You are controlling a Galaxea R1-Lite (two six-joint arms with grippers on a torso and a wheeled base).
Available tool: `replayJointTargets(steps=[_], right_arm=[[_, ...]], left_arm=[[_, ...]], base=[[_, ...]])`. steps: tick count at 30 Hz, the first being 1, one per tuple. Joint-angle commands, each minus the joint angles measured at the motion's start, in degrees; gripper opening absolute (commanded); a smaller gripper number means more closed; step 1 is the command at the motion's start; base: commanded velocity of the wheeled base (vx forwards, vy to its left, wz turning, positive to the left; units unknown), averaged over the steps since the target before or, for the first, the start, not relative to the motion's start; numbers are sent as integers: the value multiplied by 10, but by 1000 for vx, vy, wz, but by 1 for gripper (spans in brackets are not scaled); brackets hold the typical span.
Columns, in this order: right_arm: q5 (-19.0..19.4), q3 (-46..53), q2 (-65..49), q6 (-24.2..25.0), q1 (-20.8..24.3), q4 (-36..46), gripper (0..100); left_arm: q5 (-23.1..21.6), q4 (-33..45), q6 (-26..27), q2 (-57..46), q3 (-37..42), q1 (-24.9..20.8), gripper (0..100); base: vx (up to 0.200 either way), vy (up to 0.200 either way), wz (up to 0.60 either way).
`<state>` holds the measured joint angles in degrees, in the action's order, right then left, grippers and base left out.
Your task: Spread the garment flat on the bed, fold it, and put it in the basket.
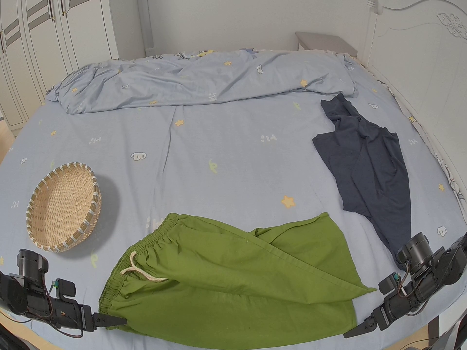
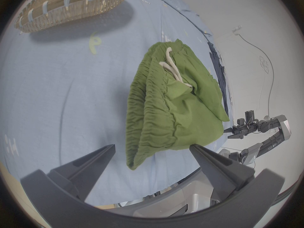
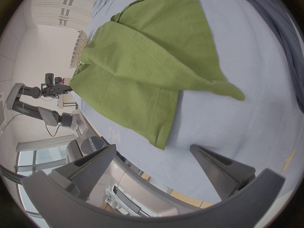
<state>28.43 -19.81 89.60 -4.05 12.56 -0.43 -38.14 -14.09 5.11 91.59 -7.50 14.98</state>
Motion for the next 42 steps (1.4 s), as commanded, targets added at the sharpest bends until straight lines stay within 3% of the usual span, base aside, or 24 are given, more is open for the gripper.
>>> replayJointTargets(steps=[1,9,12,17,21,24,33,42], right_arm=[[1,-1,-19,0,-5,-1,100],[1,-38,-104,3,-48,17,100],[1,-93,-138,2,-78,68,100],[1,-153,-143,7,-103,77,100],[-1,-231,-126,55,-106,50,100],[-3,-257,-115,67,-112,30,100],[-9,-257,-94,63,-128,14,100],[-8,-240,-93,62,-148,8,100]], left_arm=[[-3,1,-1,-39,2,21,100],[-36,9,-25,-142,-30,80,100],[-40,64,-93,-157,-125,73,100],[-33,108,-136,-147,-235,19,100],[-25,113,-224,-81,-371,-70,100],[-24,110,-252,-23,-433,-107,100],[-5,103,-200,167,-569,-179,100],[1,81,-170,274,-573,-194,100]], base=[[0,0,0],[0,0,0],[0,0,0],[0,0,0],[0,0,0],[0,0,0],[0,0,0],[0,0,0]])
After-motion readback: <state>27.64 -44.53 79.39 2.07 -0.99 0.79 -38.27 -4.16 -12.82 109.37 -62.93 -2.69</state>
